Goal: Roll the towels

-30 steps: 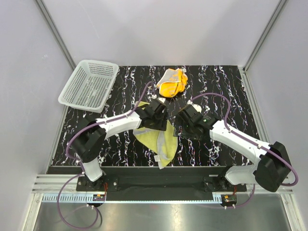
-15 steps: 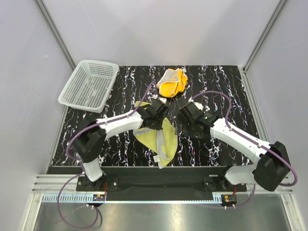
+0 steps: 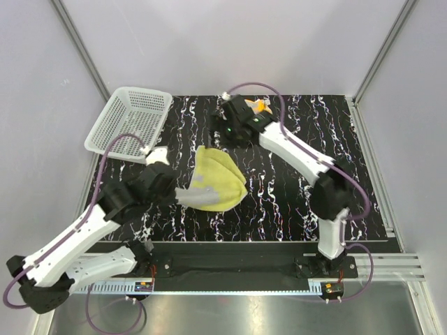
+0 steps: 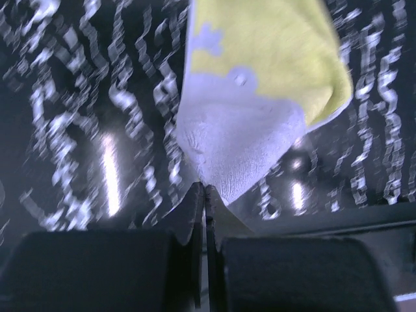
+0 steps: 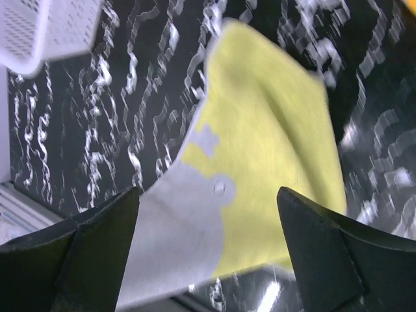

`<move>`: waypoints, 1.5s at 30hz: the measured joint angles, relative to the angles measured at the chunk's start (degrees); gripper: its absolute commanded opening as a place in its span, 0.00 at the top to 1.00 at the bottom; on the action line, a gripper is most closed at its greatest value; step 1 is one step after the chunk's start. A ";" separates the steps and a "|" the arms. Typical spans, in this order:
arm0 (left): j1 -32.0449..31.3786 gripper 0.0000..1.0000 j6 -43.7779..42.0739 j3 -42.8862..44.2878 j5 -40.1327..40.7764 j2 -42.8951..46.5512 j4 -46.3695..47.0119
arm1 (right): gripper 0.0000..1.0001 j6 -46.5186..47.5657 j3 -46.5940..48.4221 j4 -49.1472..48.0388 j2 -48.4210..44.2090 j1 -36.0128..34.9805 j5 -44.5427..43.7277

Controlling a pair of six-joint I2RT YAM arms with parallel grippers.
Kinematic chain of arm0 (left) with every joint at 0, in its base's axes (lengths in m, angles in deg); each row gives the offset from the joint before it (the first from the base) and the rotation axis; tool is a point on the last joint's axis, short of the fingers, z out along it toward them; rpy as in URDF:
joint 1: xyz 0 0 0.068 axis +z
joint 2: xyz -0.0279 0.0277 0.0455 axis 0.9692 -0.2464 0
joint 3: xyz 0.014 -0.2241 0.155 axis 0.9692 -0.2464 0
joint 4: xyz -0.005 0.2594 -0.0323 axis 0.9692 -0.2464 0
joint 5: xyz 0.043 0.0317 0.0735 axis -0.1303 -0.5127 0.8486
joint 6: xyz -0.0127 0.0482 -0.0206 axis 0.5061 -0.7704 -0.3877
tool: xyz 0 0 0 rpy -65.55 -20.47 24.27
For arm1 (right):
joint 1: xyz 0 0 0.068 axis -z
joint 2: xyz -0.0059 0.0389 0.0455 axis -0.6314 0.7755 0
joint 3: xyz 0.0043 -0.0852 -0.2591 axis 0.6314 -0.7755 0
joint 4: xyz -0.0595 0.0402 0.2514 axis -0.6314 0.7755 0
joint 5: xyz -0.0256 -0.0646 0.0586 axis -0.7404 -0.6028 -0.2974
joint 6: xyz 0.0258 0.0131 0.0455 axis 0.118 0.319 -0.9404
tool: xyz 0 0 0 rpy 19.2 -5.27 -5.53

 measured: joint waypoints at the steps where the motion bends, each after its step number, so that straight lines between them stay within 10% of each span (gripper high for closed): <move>1: 0.00 1.00 1.57 -0.13 0.46 1.75 -3.41 | 0.07 0.98 5.07 0.00 4.31 0.00 0.83; 14: 0.04 1.00 16.02 3.08 2.71 17.29 -20.04 | 0.12 3.26 30.99 1.22 38.62 5.84 10.67; 32: 0.04 1.00 16.72 0.24 3.34 14.91 -20.81 | 0.34 -0.50 26.16 -11.08 39.91 2.23 23.80; 38: 0.04 1.00 16.50 0.24 3.52 14.88 -20.83 | 0.65 -0.74 26.56 -10.80 40.81 0.70 23.37; 41: 0.04 1.00 16.46 0.17 3.56 14.88 -20.83 | 0.98 -0.92 26.60 -10.60 41.59 0.70 23.17; 45: 0.04 1.00 15.82 -0.09 3.56 14.84 -20.87 | 1.00 -1.33 26.60 -10.38 41.81 0.72 22.91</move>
